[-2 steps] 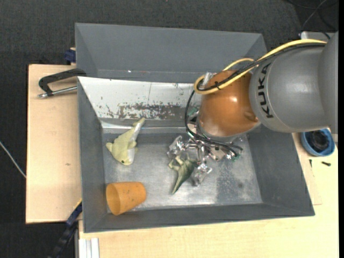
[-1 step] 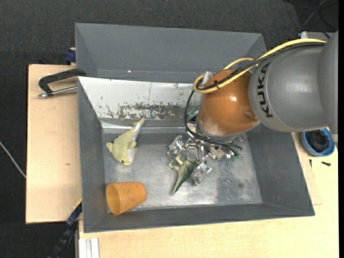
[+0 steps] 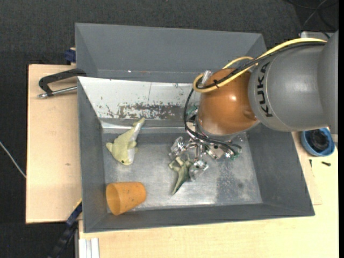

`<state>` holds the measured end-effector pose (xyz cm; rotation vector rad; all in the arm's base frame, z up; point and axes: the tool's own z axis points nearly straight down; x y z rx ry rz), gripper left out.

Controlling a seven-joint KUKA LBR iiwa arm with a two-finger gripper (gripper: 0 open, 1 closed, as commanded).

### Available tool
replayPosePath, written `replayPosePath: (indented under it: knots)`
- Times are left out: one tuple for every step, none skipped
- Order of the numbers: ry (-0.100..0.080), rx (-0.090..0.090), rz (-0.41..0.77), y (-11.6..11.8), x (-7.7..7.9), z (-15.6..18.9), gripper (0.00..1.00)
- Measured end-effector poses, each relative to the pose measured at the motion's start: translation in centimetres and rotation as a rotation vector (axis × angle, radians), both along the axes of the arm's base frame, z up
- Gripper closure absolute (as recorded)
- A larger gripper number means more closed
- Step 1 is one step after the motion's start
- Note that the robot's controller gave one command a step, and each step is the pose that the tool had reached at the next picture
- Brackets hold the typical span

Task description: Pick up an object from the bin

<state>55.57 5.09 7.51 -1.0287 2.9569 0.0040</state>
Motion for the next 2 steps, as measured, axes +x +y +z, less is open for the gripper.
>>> replayPosePath:
  knots:
    - [0.0, -0.003, -0.001, 0.2, 0.2, 3.5, 1.0]
    - [-0.005, -0.003, -0.003, 0.3, 0.5, 12.1, 1.0]
